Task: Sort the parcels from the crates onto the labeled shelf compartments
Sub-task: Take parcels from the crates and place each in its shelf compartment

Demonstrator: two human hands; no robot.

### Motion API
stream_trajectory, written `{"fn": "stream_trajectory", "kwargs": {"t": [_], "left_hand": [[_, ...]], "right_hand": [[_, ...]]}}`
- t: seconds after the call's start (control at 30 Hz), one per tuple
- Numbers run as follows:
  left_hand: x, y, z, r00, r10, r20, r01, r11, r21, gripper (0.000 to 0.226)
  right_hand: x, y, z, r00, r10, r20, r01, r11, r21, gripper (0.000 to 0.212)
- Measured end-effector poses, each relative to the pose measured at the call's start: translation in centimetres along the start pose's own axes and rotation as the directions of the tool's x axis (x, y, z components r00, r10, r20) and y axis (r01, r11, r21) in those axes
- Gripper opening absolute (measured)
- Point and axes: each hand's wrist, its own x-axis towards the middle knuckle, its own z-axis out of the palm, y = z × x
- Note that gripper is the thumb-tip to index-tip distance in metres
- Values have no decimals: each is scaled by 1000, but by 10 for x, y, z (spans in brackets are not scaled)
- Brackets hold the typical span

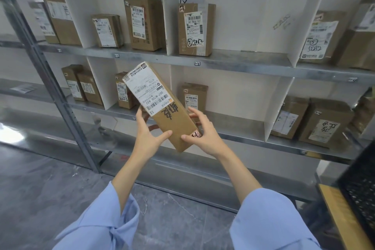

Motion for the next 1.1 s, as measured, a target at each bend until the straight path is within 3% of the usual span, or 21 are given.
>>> {"fn": "stream_trajectory", "kwargs": {"t": [0.13, 0.3, 0.47, 0.7, 0.9, 1.1], "left_hand": [[5, -3, -4, 998, -33, -46, 32, 999, -14, 109], [10, -4, -7, 996, -79, -48, 73, 990, -118, 104], [12, -6, -3, 990, -99, -97, 79, 979, -190, 106], [12, -1, -8, 982, -56, -181, 34, 992, -125, 116], [19, -1, -18, 942, 82, -324, -116, 990, -85, 108], [21, 2, -31, 934, 102, -341, -129, 990, -56, 122]], "right_hand": [[0, 0, -4, 997, 2, -71, 6, 993, 115, 64], [4, 3, -7, 992, -34, -122, 51, 989, 140, 56], [8, 7, -7, 997, -16, -69, 28, 984, 176, 46], [12, 10, -4, 990, -11, -137, 39, 979, 201, 37], [17, 11, -5, 986, 15, -166, 24, 973, 228, 29], [19, 5, -4, 972, 69, -226, -9, 967, 256, 36]]}}
